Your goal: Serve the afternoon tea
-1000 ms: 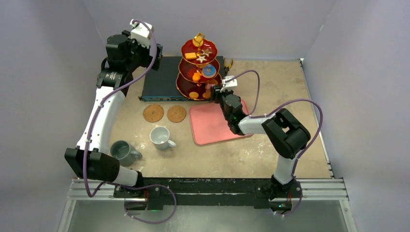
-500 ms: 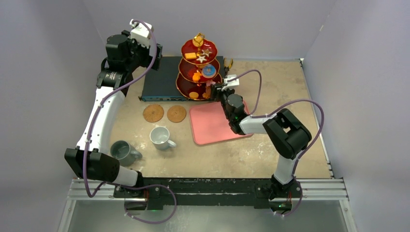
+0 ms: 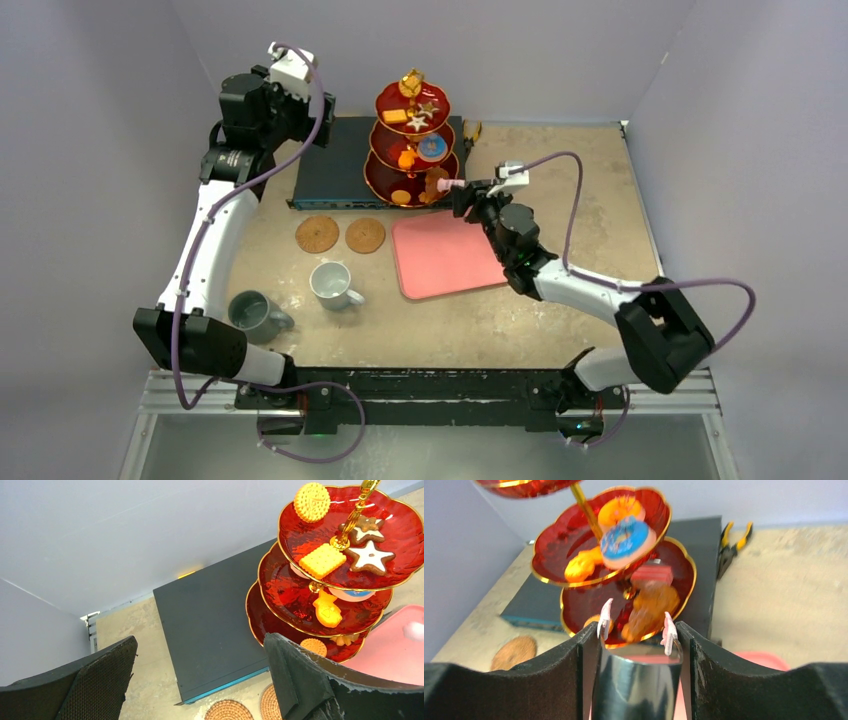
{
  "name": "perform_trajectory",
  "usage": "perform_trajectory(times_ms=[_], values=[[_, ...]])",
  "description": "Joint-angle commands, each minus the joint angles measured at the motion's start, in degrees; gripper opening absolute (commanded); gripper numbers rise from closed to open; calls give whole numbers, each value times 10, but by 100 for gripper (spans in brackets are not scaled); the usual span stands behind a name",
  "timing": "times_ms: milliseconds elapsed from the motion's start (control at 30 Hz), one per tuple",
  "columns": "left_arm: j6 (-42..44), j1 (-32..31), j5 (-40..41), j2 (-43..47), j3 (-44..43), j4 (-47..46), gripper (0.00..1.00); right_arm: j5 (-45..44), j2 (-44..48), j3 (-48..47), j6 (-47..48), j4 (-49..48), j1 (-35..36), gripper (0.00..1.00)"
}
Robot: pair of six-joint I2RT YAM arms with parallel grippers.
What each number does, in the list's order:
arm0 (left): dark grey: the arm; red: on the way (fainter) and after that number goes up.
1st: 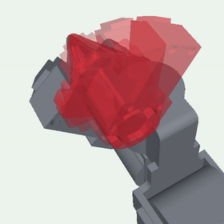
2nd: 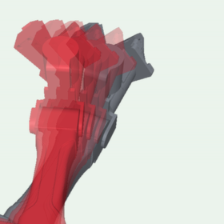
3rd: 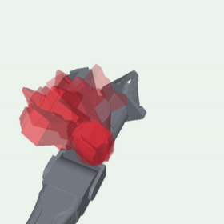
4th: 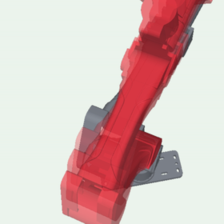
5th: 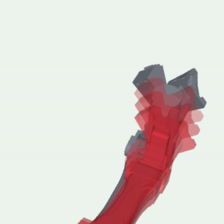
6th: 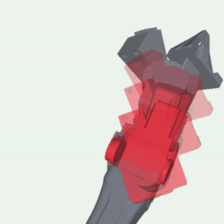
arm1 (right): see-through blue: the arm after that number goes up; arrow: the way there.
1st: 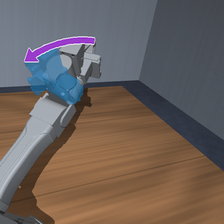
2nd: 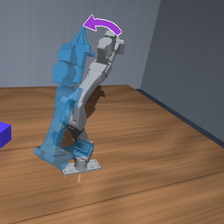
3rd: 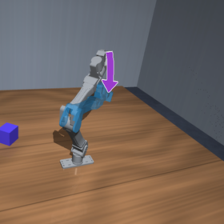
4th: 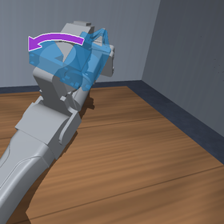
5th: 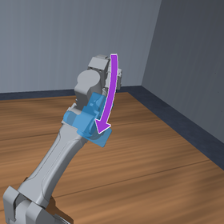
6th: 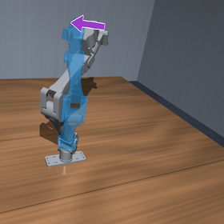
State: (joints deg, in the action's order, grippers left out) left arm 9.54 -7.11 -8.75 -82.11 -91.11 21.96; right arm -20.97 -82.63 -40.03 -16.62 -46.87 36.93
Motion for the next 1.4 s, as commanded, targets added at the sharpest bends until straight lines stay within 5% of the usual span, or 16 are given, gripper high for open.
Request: perform_trajectory(times_ms=[0,367,700,933,1367], values=[[-17,9,3,22,6,-18,99,44,71,30,-116,163,8,58],[-25,10,-2,43,15,-28,99,162,162,97,-264,292,22,57],[-29,9,-11,58,22,-43,99,241,106,9,-433,459,-8,57],[-24,10,-12,65,19,-46,99,284,-62,-121,-403,591,-58,55],[-14,9,-5,75,20,-43,99,261,-100,-133,-393,567,-87,63]])
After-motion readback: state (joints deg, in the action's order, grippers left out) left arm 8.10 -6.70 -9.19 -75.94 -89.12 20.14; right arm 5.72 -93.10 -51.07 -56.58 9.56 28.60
